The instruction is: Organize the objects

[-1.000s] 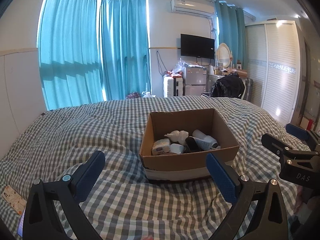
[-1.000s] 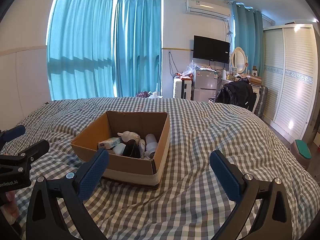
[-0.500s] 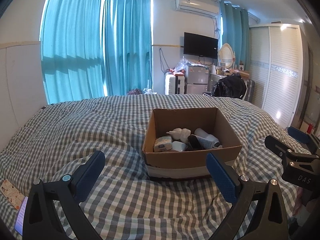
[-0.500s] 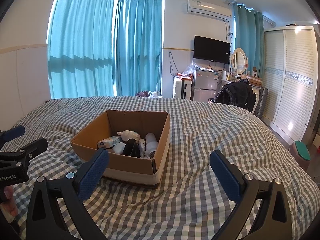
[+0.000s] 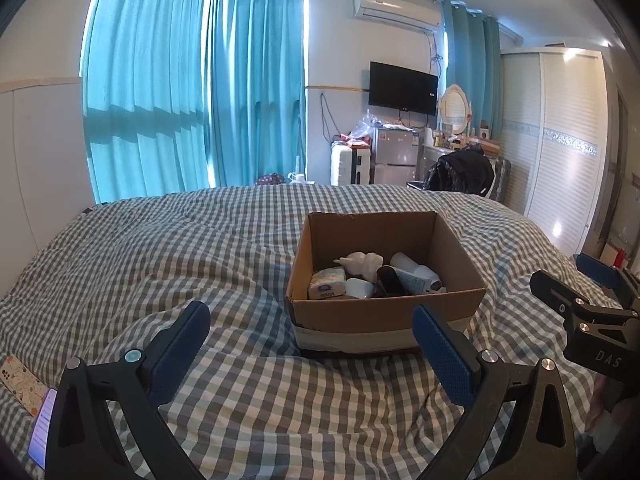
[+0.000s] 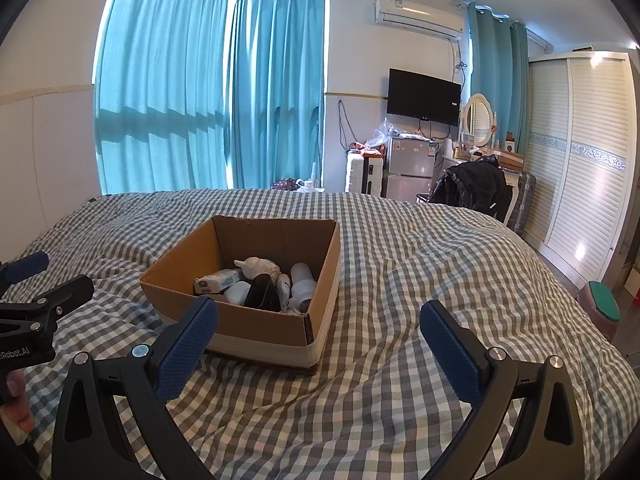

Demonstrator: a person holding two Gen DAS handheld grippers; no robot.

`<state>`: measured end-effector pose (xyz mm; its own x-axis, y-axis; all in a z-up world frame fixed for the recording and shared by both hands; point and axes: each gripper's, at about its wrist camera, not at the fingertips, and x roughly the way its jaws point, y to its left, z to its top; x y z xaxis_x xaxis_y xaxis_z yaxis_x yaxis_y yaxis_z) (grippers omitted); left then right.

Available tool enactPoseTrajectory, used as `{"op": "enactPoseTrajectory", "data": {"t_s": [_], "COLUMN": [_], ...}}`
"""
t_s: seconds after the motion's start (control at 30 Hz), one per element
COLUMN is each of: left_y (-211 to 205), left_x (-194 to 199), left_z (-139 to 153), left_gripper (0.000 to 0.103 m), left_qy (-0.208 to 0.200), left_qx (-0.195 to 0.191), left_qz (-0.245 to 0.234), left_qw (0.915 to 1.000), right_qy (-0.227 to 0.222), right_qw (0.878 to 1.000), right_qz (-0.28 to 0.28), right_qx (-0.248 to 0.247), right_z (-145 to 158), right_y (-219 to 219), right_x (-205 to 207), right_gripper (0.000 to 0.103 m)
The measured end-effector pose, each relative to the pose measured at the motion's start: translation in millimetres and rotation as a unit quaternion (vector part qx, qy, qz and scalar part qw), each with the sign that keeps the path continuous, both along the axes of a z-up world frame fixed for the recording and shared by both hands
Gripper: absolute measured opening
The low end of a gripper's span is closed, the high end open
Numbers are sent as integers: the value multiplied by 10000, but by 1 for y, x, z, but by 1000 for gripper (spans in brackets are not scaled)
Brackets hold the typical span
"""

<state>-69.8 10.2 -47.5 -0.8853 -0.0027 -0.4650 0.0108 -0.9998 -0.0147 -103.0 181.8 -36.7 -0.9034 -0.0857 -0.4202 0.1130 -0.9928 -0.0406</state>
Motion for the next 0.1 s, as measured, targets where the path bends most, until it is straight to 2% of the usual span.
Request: {"op": "enactPoseTrajectory", "data": {"t_s": [0.1], "left_y": [1], "left_x": [1], "left_z": [0], "left_gripper": [103], "left_qy": [23], "left_qx": [-43], "left_qz": [29], "left_qw": [10000], "right_qy": [-5], "right_qw": [10000], "right_qz": [4], "right_qx": [-11], "right_z": [0], "right_y": [0], "right_x": [0], "right_gripper": [101]}}
